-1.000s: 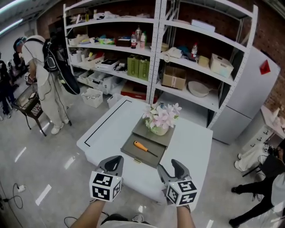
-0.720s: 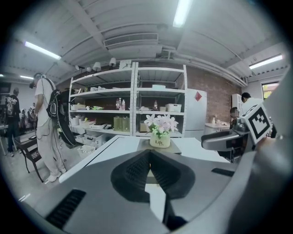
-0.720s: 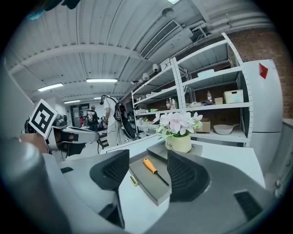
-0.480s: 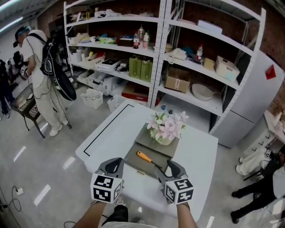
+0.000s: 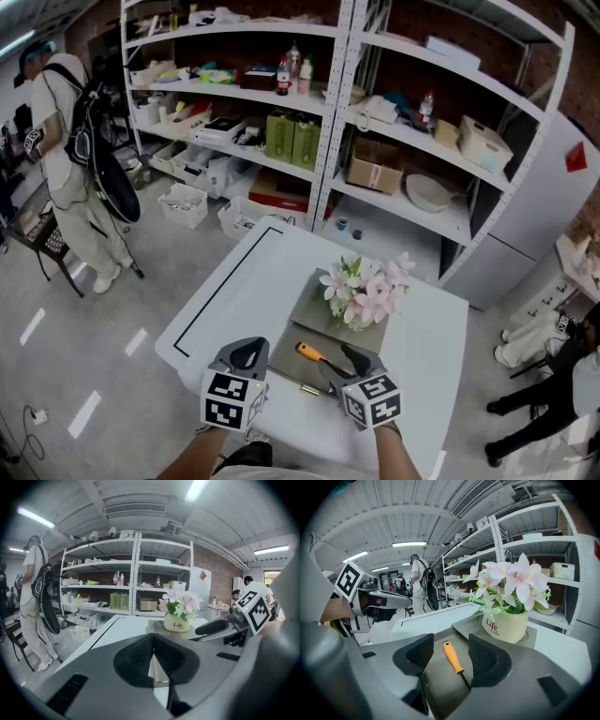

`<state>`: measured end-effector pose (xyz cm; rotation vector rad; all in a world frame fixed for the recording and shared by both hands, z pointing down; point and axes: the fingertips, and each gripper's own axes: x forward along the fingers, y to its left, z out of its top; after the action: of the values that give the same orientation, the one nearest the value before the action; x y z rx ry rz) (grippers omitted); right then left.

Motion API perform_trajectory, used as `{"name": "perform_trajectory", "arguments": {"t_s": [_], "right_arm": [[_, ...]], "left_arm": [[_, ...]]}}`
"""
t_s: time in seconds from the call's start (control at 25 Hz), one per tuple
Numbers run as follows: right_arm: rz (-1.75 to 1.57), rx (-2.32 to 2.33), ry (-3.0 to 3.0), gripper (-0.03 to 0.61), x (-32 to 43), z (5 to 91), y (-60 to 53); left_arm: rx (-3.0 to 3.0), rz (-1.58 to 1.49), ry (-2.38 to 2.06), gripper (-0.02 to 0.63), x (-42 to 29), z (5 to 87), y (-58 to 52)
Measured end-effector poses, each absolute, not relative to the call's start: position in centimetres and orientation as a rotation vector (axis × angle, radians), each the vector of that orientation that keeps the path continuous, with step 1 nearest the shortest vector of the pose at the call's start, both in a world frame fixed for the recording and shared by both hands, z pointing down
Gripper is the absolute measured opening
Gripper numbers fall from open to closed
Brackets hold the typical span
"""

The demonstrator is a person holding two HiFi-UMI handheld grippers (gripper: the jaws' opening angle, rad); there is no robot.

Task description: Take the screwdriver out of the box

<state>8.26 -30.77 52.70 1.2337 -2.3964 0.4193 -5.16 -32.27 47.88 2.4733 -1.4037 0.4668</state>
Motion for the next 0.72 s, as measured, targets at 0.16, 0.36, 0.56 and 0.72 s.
{"name": "perform_trajectory", "arguments": {"t_s": [0.16,0.36,0.56,0.72], "right_arm": [[0.418,1.149,-2.36,0.233,7.0,54.5,-31.9],[0.411,1.037,-2.304,0.218,5.6,56.9,-32.9],[0.424,0.937,-2.231,0.213,4.7,59.9,-33.2],[0.447,0.89,-2.186,0.206,4.2,61.3,-33.4]], "left_arm": [[2.473,0.475,-1.37,0.006,-5.6,48.7,-34.2],[2.476,0.48,-1.334,0.006,-6.1,49.4,-36.2],[2.469,0.481,-1.315,0.006,-7.1,50.4,-37.7],[2.465,0.489,-1.3,0.006,-7.7,50.8,-38.7]]}}
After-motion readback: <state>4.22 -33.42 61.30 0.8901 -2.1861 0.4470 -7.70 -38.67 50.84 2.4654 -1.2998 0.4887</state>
